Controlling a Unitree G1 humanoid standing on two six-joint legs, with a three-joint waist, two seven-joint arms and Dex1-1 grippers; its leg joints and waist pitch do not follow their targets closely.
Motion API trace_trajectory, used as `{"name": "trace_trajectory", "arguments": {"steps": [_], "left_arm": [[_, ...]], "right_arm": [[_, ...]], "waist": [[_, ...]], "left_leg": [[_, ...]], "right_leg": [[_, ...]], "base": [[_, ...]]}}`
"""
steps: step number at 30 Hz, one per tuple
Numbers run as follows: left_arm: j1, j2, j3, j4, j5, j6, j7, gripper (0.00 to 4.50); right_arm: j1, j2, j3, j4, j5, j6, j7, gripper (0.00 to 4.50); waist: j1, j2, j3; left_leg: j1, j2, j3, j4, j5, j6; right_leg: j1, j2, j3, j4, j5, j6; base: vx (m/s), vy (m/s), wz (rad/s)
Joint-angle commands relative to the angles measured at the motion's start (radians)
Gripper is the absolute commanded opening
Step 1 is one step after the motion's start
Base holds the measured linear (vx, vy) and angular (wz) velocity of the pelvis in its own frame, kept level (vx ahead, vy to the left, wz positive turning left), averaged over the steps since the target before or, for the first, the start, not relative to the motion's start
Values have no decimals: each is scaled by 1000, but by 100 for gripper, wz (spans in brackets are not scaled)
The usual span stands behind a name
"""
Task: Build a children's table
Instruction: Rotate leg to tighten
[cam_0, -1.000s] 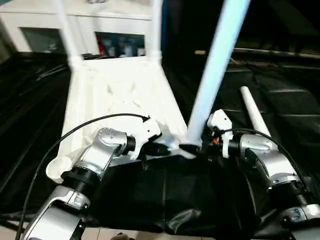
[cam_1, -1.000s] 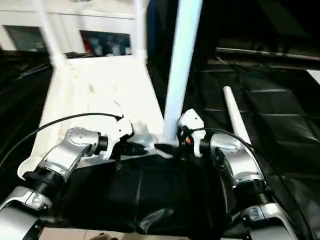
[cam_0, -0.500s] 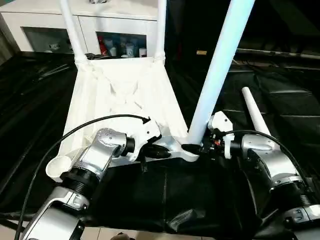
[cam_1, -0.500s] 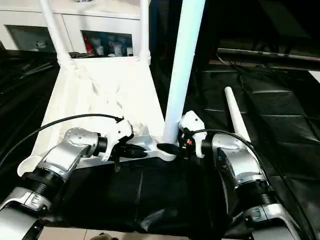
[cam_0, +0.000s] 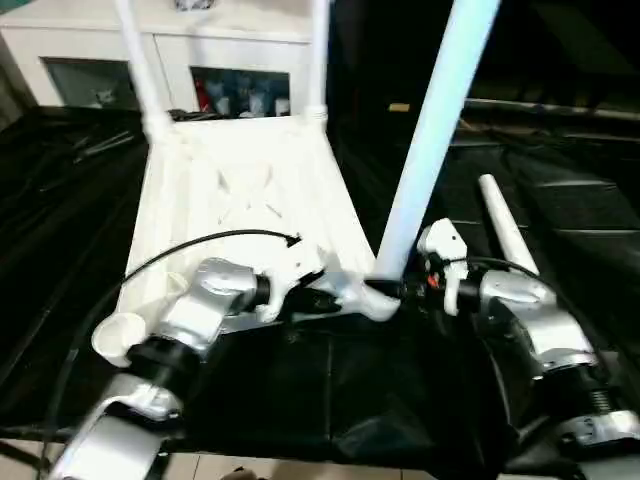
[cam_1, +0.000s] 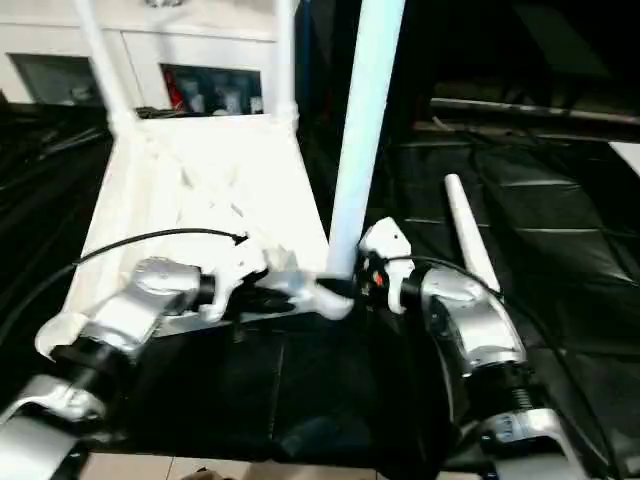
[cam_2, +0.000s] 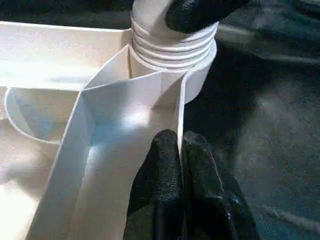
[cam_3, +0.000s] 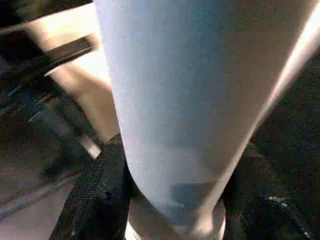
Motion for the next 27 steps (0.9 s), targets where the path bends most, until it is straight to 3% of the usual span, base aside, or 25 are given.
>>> {"name": "trace_trajectory", "arguments": {"steps": [1,4,7,8,11,12,13,16,19,20,22,26,27], "left_arm": [[-44,-81,59,42,-16,42,173,0],[-77,-149,89,93,-6,79,329,0],[-94,-216,93,119,3,91,433,0],[-99,-232,85,128,17,85,454,0],[-108,-248,69,149,38,67,467,0],[-109,-248,68,150,40,66,466,0],[-111,-242,61,154,47,62,453,0],[-111,-222,57,152,43,50,426,0],[-110,-202,52,147,34,36,389,0],[-109,-197,51,145,34,30,379,0],[-95,-157,44,121,24,6,291,0],[-79,-123,38,100,10,5,211,0],[-62,-92,24,82,4,-11,141,0]], "right_arm": [[20,68,13,102,-31,63,-148,204],[-5,144,-43,149,-58,80,-391,203],[-35,204,-49,168,-94,92,-542,202],[-46,218,-41,178,-107,84,-563,202],[-72,235,-39,213,-119,50,-582,202],[-74,235,-42,217,-119,46,-584,202],[-83,235,-51,226,-113,26,-576,202],[-85,233,-65,216,-79,13,-523,271],[-90,219,-63,198,-71,6,-483,297],[-91,215,-62,193,-68,6,-470,311],[-95,153,-35,153,-52,6,-328,317],[-85,83,1,105,-44,35,-191,359],[-67,27,30,54,-38,56,-87,361]], "waist": [[-8,-17,-50],[-25,-19,-49],[-32,-14,-52],[-33,-15,-54],[-33,-11,-55],[-35,-14,-55],[-35,-12,-56],[-35,-14,-57],[-33,-8,-57],[-36,-11,-57],[-36,-12,-57],[-33,-12,-58],[-30,-10,-59]], "left_leg": [[17,43,-25,-75,-274,11],[17,40,-32,-78,-313,-15],[13,38,-33,-79,-305,-4],[16,37,-32,-77,-309,0],[12,37,-32,-78,-307,13],[11,37,-31,-78,-309,16],[11,37,-31,-79,-311,17],[10,37,-29,-78,-312,27],[10,38,-29,-79,-309,30],[7,38,-30,-80,-310,30],[10,38,-29,-78,-315,36],[3,41,-28,-77,-278,54],[5,43,-29,-78,-271,57]], "right_leg": [[29,-63,43,-94,-438,-167],[27,-64,37,-103,-512,-137],[28,-63,36,-107,-496,-125],[23,-60,37,-109,-487,-125],[27,-62,37,-108,-458,-126],[27,-60,38,-108,-441,-128],[27,-60,38,-107,-436,-130],[29,-59,39,-105,-402,-143],[30,-60,39,-104,-395,-151],[33,-60,38,-103,-394,-153],[31,-60,38,-105,-399,-157],[37,-61,40,-96,-351,-177],[39,-60,39,-96,-336,-183]], "base": [[0,0,0],[0,0,0],[0,0,0],[0,0,0],[0,0,0],[0,0,0],[0,0,0],[0,0,0],[0,0,0],[0,0,0],[0,0,0],[0,0,0],[0,0,0]]}}
